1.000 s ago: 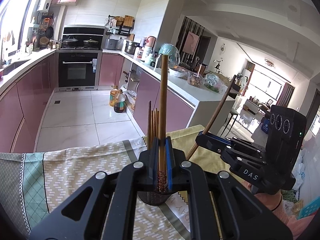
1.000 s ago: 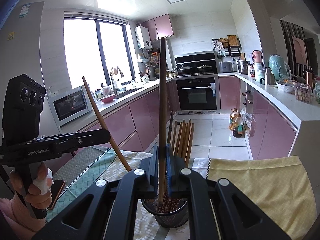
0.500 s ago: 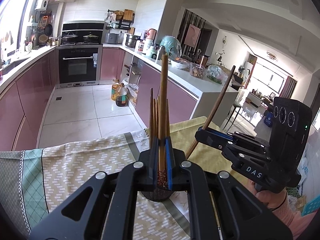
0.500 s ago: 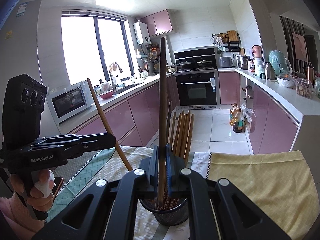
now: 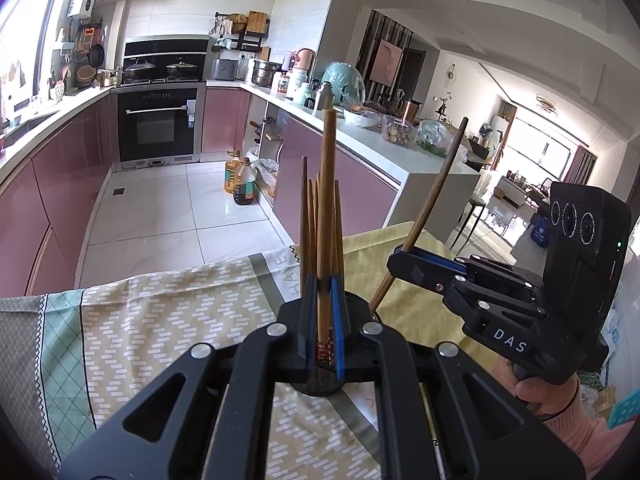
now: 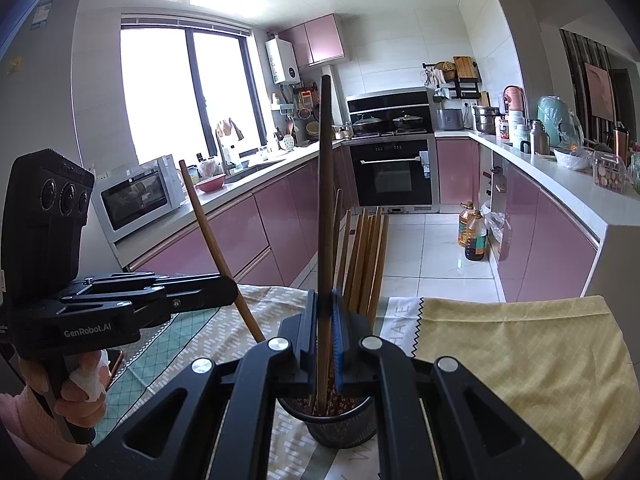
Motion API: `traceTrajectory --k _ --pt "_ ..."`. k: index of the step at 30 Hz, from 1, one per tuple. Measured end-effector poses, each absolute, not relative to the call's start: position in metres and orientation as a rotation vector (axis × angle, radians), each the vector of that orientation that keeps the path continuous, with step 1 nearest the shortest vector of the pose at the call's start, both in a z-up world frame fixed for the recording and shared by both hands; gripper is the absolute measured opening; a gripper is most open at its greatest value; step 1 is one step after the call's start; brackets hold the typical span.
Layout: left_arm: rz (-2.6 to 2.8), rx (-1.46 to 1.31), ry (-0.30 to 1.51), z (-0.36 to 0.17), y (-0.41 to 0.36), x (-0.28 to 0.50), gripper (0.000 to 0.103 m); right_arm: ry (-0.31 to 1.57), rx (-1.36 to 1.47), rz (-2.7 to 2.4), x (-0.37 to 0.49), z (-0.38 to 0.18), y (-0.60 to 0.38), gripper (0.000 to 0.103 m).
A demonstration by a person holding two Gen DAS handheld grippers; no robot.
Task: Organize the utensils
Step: 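Push the chopstick down among the others in the cup with the right gripper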
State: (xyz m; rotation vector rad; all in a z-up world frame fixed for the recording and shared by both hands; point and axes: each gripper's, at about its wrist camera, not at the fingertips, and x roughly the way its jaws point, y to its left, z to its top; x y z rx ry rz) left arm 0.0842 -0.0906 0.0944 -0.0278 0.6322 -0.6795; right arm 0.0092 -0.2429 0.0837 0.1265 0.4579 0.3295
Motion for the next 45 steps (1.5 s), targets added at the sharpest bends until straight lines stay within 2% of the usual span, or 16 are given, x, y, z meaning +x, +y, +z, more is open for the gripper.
traceTrajectory --k 45 --pt "-0.676 0.029 0.703 0.069 -0.110 0.104 0.007 0.554 0.128 0.340 0.035 0.054 -0.234 0.006"
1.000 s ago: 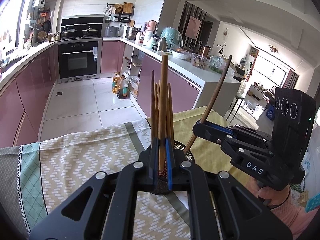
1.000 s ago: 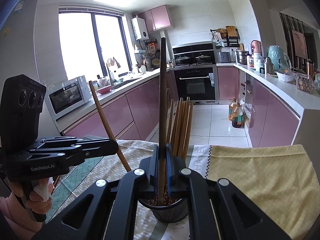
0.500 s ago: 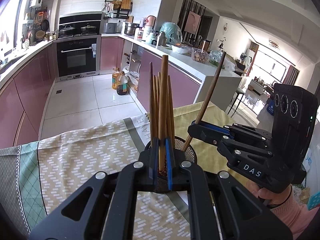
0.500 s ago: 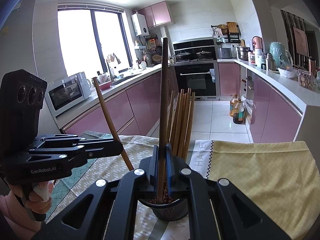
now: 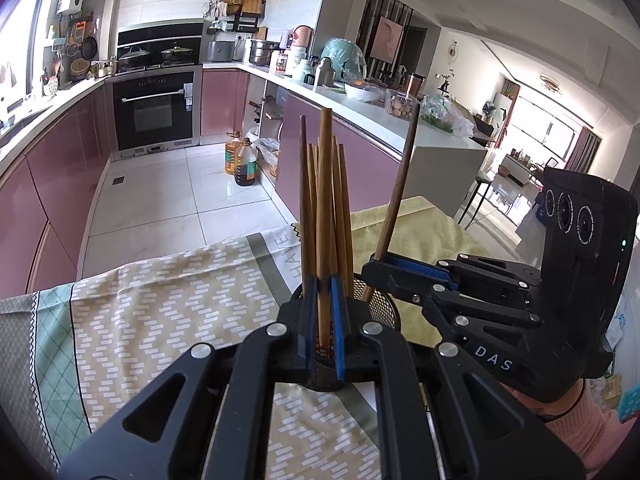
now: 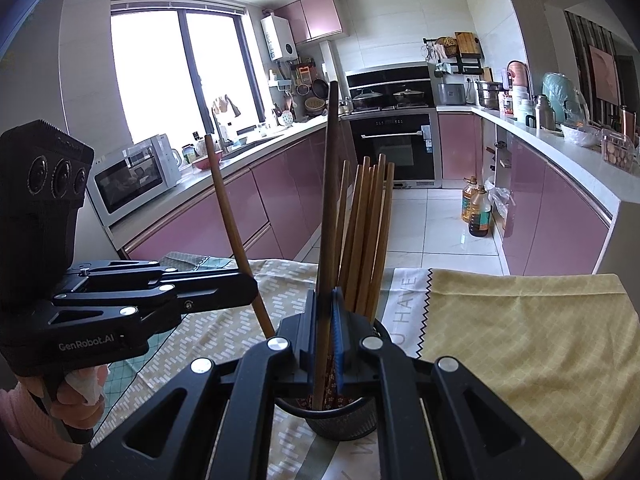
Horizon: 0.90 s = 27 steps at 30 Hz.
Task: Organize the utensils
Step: 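Push the chopstick down among the others in the cup with the right gripper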
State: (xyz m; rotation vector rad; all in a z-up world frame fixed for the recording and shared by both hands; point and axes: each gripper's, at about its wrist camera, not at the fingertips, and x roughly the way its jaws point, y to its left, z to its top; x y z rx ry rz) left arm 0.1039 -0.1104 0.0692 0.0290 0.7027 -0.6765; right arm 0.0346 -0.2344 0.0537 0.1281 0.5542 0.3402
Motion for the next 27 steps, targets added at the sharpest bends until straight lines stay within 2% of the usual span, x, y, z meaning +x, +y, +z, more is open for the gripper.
traceTrajectory --k 27 --pt "-0.656 0.036 0.722 0.056 -0.126 0.128 0.007 0.571 0.173 0.348 0.051 0.051 -0.234 0.006"
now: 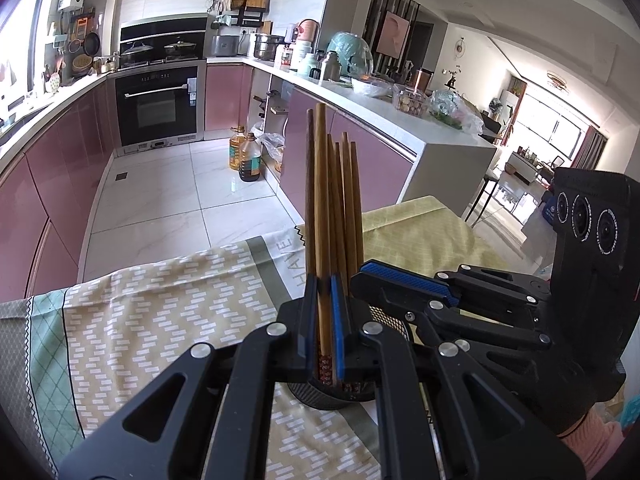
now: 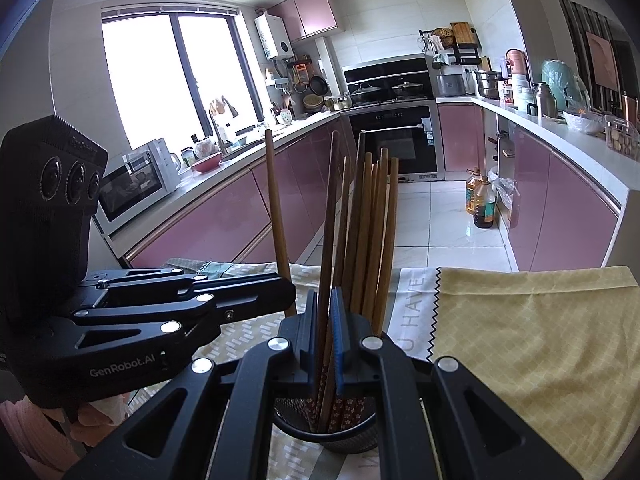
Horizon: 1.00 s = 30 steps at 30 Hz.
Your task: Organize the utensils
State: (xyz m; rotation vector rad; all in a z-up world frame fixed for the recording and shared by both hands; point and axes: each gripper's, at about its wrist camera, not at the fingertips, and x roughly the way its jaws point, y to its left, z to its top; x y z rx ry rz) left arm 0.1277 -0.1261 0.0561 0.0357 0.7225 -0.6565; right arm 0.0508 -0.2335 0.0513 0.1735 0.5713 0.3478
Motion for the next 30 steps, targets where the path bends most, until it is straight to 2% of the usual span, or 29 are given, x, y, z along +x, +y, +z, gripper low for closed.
traceTrajectory --k 17,20,22,24,26,28,30 --pt "-0.633 0.023 0.740 0.037 -0.123 0.130 0.008 0.582 0.187 0.336 0.046 0.044 -0.237 0.009" --pt "-0.609 0.019 0.722 0.038 -0.117 0.124 0.018 0.579 0.191 0.335 0.042 0.043 -0.238 0.016" --pt "-0.555 0.027 0.688 0.039 -0.112 0.116 0.038 0.579 0.185 0.330 0.039 0.042 -0.238 0.021" --pt "-0.507 0.021 0.659 0.040 -0.104 0.108 0.051 0.578 0.184 0.327 0.035 0.040 -0.237 0.028" --pt "-0.468 0.005 0.636 0.041 -0.095 0.100 0.055 0.573 0.180 0.319 0.031 0.039 -0.236 0.035" --pt "-0.413 0.000 0.605 0.043 -0.085 0.092 0.070 0.565 0.176 0.309 0.025 0.037 -0.235 0.041" --pt "-0.370 0.000 0.575 0.043 -0.076 0.084 0.079 0.561 0.174 0.304 0.020 0.037 -0.232 0.046"
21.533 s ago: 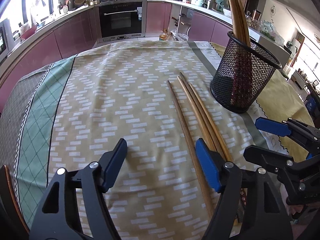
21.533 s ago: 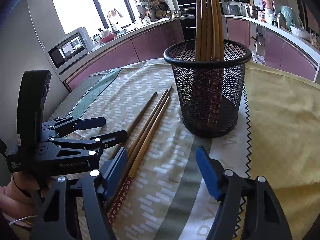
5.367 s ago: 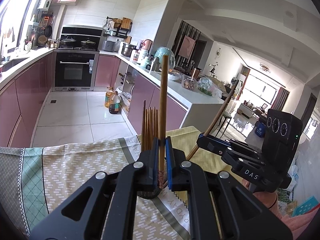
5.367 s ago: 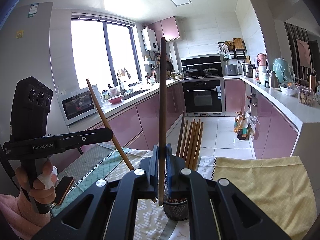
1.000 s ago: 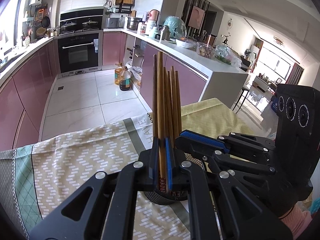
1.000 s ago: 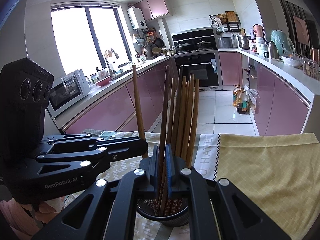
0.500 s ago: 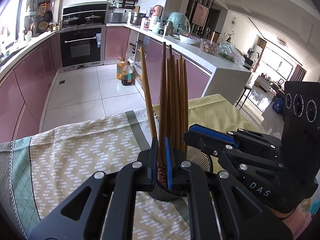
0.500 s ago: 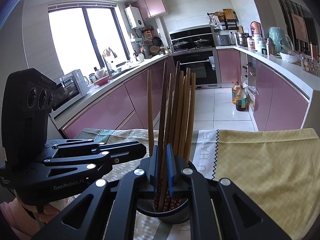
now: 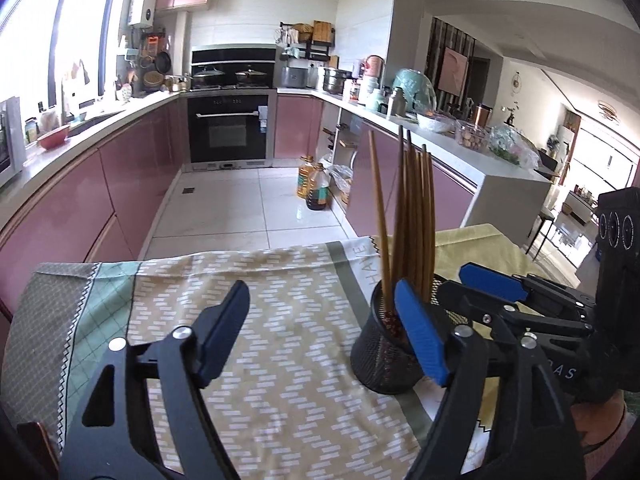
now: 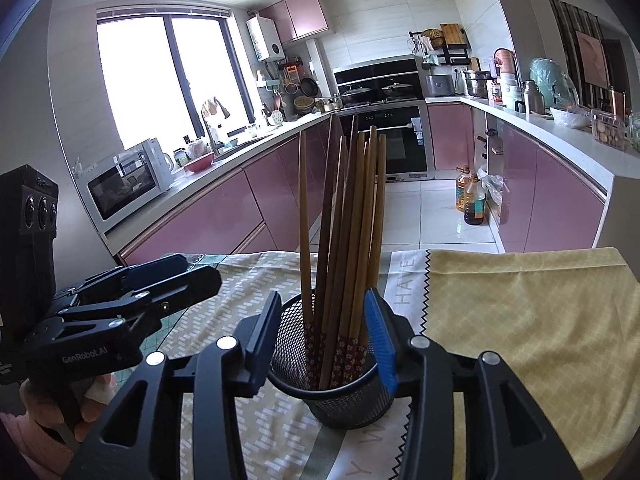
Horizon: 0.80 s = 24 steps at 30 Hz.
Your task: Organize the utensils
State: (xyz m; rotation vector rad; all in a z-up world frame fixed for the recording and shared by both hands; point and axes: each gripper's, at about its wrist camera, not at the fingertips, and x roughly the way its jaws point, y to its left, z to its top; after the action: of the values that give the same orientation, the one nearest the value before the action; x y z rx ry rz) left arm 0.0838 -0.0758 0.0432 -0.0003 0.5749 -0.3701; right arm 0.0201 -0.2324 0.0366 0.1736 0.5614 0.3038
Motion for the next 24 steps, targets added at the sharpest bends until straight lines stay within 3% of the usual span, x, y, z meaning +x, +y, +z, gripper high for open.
traceTrajectory --k 2,4,11,24 --pt "-0.345 -0.007 0.560 0.044 -0.068 0.078 0.083 0.552 0.153 0.295 0.015 0.036 -0.228 0.055" --pt "-0.318 -0.011 0.538 0.045 -0.060 0.070 0.094 0.535 0.119 0.282 0.008 0.035 -0.221 0.068" --pt "-0.232 -0.022 0.455 0.049 -0.034 0.047 0.098 0.462 0.037 0.250 -0.017 0.035 -0.203 0.096" --pt "-0.127 -0.042 0.309 0.054 -0.001 0.005 0.098 0.356 0.066 0.224 -0.048 0.034 -0.193 0.096"
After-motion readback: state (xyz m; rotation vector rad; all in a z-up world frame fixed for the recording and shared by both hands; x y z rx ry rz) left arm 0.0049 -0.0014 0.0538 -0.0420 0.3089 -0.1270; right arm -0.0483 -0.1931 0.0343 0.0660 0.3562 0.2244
